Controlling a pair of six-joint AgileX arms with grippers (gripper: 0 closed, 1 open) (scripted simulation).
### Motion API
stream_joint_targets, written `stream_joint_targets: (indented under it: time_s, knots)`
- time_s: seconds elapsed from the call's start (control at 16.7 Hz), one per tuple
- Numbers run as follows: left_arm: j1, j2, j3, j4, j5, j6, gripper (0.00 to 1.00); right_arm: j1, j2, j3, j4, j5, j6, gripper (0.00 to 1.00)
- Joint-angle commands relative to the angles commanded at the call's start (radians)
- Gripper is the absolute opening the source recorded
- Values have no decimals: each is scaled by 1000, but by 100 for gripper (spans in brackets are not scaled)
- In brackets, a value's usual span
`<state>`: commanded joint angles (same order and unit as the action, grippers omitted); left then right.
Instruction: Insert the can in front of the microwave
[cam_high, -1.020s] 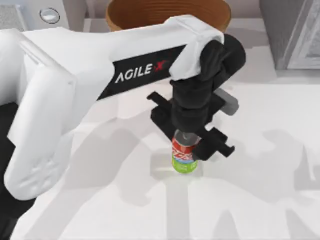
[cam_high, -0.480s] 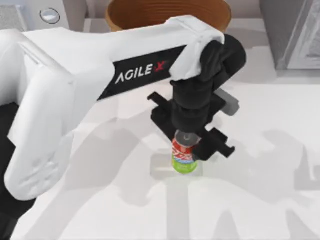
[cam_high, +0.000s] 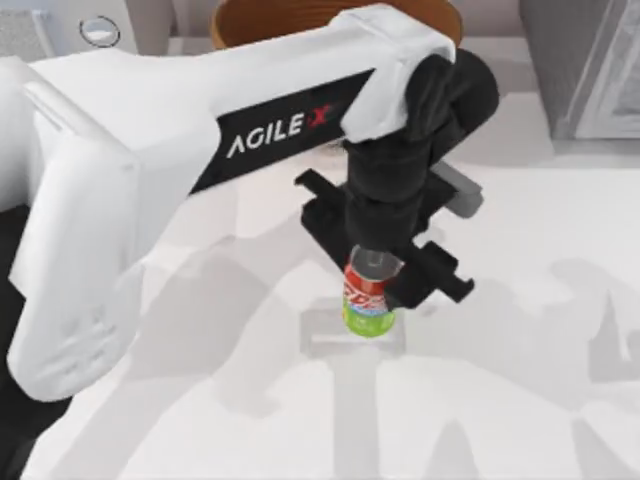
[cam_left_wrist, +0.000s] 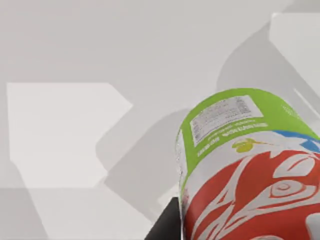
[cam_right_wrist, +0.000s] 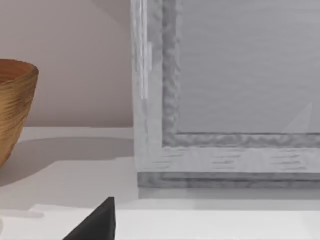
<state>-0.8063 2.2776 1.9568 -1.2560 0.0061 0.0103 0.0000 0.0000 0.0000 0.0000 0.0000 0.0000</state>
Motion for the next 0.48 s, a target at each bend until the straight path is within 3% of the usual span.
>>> stream_joint_targets:
  time_s: [0.48]
  knots:
    - [3, -7, 54, -60, 0, 1, 0, 0, 0, 0, 0, 0, 0, 100]
